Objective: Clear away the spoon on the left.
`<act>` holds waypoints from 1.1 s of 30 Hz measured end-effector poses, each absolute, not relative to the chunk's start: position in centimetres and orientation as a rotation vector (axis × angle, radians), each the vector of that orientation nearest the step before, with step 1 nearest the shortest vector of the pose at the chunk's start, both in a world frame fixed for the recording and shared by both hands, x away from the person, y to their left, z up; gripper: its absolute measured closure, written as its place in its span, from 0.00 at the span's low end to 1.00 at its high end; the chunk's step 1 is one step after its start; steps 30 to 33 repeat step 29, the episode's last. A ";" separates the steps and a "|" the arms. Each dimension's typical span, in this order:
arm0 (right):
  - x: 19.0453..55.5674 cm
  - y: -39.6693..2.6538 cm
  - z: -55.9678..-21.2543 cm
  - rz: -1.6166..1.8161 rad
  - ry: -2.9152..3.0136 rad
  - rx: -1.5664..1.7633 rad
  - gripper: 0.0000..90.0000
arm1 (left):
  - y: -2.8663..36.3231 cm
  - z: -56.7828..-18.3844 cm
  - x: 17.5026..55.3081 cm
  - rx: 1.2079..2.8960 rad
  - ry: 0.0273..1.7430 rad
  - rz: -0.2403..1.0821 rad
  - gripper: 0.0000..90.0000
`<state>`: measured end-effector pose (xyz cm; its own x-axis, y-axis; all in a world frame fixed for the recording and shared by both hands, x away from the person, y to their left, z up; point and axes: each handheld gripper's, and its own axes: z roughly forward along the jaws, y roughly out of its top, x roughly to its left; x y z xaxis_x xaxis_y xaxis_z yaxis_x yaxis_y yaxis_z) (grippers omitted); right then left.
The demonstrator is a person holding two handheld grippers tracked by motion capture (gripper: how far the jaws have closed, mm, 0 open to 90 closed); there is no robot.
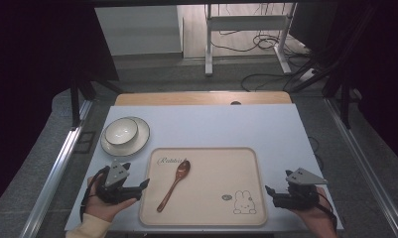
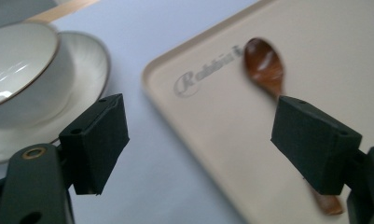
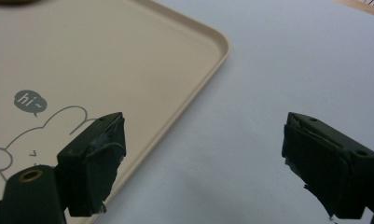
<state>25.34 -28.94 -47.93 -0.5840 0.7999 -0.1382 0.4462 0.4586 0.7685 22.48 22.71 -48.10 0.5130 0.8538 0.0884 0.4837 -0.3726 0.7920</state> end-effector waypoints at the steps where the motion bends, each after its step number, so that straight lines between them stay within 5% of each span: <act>1: 25.4 -28.9 -48.0 0.963 2.222 1.041 0.15 | 23.1 -48.3 22.5 2.024 1.109 0.649 0.21; 10: 26.1 -29.1 -48.4 0.962 2.235 1.074 0.15 | 25.5 -49.1 22.4 1.982 1.187 0.656 0.21; 33: 26.4 -29.4 -48.7 0.968 2.229 1.096 0.15 | 24.2 -48.9 22.6 2.015 1.142 0.650 0.21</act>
